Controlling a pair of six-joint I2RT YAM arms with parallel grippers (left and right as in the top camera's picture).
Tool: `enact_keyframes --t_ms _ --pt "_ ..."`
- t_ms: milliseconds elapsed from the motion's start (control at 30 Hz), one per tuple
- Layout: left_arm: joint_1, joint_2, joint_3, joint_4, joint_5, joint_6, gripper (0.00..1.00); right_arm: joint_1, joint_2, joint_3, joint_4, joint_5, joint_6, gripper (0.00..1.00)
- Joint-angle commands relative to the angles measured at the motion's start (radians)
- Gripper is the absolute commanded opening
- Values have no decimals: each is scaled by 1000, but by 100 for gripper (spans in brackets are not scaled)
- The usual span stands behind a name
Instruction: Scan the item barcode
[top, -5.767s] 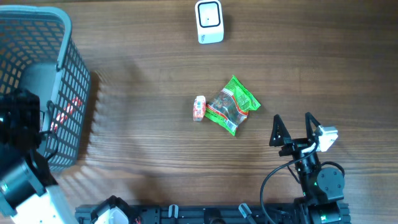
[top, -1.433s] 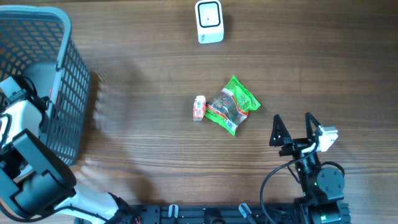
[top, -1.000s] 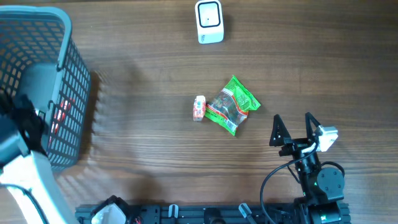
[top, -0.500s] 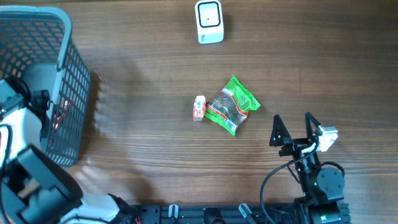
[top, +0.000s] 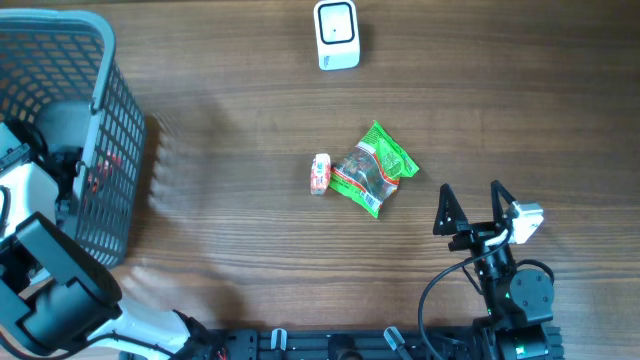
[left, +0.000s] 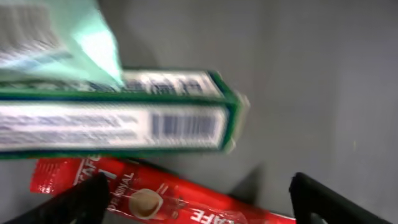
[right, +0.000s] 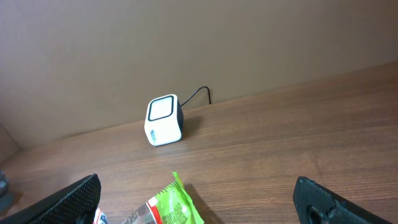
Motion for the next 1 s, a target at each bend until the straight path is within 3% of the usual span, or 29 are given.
enact_keyframes --t_ms 0,200,233,300,333,500,567,700,767,933,967 --pt "0 50 -71 -65 212 129 93 -3 -3 -1 6 8 1 100" --pt "11 -138 10 -64 218 315 91 -3 -3 -1 6 8 0 100" --pt "11 -159 15 -60 219 343 88 -3 -3 -1 6 8 0 100" --pt "11 -185 15 -46 218 467 66 -3 -3 -1 6 8 1 100" --pt "11 -184 13 -47 217 533 62 -3 -3 -1 6 8 0 100" --pt "9 -121 -8 -45 207 740 84 -3 -3 -1 6 8 0 100" --pt "10 -87 -8 -53 201 795 88 -3 -3 -1 6 8 0 100" --pt "10 -51 -8 -90 199 800 88 -3 -3 -1 6 8 0 100" --pt "10 -49 -8 -101 199 785 74 -3 -3 -1 6 8 0 100" --pt "14 -69 3 -100 199 573 71 -3 -3 -1 6 8 1 100" --pt "21 -89 8 -99 199 475 72 -3 -3 -1 6 8 0 100"
